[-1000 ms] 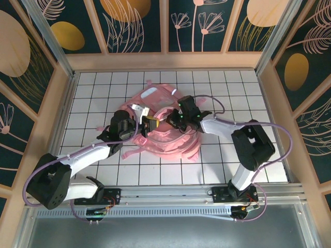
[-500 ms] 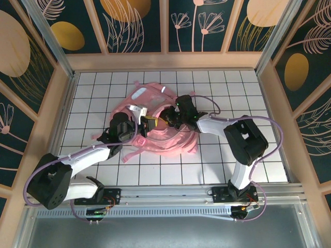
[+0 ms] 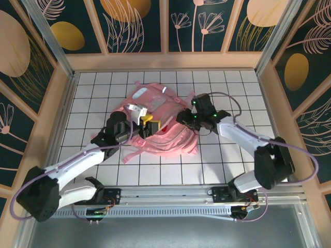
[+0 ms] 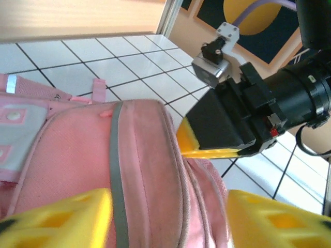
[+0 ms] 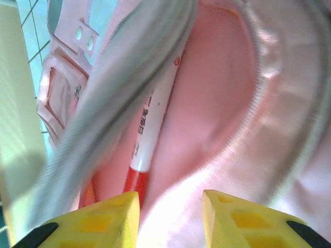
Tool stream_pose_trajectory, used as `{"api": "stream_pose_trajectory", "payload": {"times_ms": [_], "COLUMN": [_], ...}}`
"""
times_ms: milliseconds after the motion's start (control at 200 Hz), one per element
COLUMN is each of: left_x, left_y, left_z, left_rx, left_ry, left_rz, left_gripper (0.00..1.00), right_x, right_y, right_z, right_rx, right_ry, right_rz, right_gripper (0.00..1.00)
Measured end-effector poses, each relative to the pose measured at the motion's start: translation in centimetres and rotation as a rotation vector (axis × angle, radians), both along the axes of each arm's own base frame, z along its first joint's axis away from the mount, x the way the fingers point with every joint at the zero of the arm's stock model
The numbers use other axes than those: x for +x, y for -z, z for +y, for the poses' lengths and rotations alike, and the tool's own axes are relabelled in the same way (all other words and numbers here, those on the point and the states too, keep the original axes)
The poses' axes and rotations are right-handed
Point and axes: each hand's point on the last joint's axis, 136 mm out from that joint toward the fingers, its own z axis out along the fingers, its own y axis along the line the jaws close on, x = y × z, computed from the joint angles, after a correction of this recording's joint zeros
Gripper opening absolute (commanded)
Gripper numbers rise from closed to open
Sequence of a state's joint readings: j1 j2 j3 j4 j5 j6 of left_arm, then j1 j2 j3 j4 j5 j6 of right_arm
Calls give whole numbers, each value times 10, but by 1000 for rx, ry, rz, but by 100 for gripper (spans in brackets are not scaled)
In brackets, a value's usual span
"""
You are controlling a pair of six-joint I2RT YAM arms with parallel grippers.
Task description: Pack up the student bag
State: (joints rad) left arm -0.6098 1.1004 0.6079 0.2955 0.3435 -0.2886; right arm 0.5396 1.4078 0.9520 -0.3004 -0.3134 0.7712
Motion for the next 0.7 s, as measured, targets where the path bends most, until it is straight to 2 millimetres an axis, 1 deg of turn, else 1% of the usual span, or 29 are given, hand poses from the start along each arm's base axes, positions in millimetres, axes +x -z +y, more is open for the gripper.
{"api": "stream_pose_trajectory", "payload": {"times_ms": [95, 125, 175, 220, 320, 425, 520, 641, 696], "left_x": [-9, -11, -11, -9, 0, 13, 26, 40, 46], "left_y": [-12, -13, -13, -10, 2, 22, 48, 83, 93], "left_z": [8, 10, 15, 19, 26, 28, 30, 42, 44], "left_rx": [32, 43, 72, 102, 176, 271, 399, 534, 570], "left_ry": [4, 0, -14, -42, -96, -117, -123, -139, -138], "left_rz": [-24, -23, -16, 4, 62, 119, 159, 253, 293], "left_gripper": [81, 82, 89, 92, 93, 93, 93, 90, 88], "right_x": [-5, -5, -6, -8, -9, -9, -10, -14, -17], "right_y": [-6, -7, -9, -11, -14, -13, -13, -16, -19], "right_z": [-26, -35, -45, -50, -54, -55, -53, -54, -56], "right_rx": [-63, -86, -117, -133, -155, -165, -162, -161, -160], "right_ry": [7, 15, 21, 15, -2, -16, -31, -50, -54], "right_rz": [-51, -68, -94, -112, -138, -147, -150, -171, -187], "right_gripper": [38, 38, 39, 39, 39, 40, 41, 42, 43]}}
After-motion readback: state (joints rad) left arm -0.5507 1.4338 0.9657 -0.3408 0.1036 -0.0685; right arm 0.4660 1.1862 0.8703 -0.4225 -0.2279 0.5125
